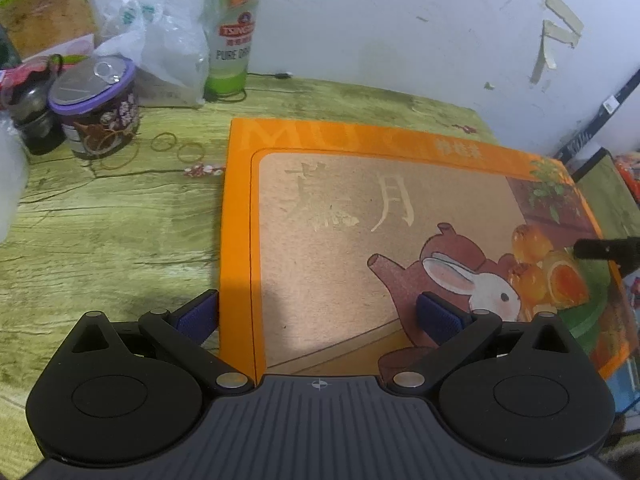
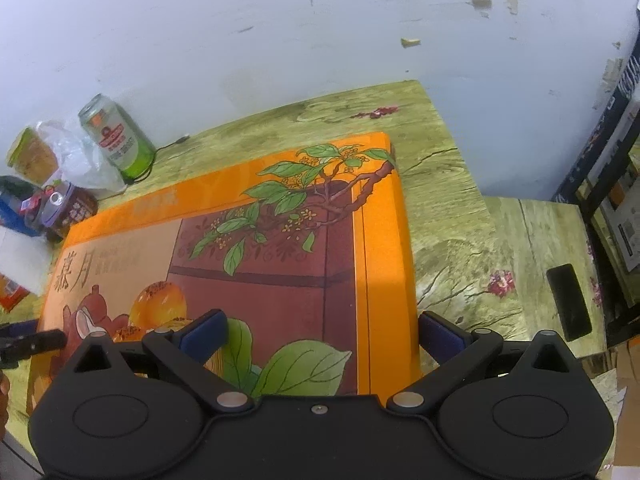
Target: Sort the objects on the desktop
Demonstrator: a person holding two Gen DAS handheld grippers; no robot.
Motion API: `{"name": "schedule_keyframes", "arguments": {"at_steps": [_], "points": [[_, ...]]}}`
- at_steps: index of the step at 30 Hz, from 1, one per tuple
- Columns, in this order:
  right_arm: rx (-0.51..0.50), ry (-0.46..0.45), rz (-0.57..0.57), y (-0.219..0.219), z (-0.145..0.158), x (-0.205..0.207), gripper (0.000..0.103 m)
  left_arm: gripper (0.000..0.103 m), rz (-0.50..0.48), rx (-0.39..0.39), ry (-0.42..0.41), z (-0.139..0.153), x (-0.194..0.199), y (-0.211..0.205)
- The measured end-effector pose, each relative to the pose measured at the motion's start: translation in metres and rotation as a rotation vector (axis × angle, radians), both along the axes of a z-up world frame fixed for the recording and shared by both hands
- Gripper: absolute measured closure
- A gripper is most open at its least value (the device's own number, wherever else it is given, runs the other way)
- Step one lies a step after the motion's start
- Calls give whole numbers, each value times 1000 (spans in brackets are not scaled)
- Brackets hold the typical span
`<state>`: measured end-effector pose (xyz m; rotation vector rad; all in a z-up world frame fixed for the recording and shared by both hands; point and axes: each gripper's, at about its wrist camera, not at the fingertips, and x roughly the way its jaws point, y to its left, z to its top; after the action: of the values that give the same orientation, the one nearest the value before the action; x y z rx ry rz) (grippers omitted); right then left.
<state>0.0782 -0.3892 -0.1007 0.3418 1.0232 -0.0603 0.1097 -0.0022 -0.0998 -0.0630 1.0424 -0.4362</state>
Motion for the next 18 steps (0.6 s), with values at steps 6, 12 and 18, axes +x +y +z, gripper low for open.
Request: {"name": "schedule_keyframes", "arguments": {"at_steps": [6,12,18], "points": [[8,30,-34,-6,-3,8,5,1,-25,-46,19,-8,6,7],[-7,36,-46,-3,-3,19,5,1,-41,-86,40,-12,13,14],[-13,51,-31,-4,0,31,5,1,-16,-89,56,-11,16,13]]}}
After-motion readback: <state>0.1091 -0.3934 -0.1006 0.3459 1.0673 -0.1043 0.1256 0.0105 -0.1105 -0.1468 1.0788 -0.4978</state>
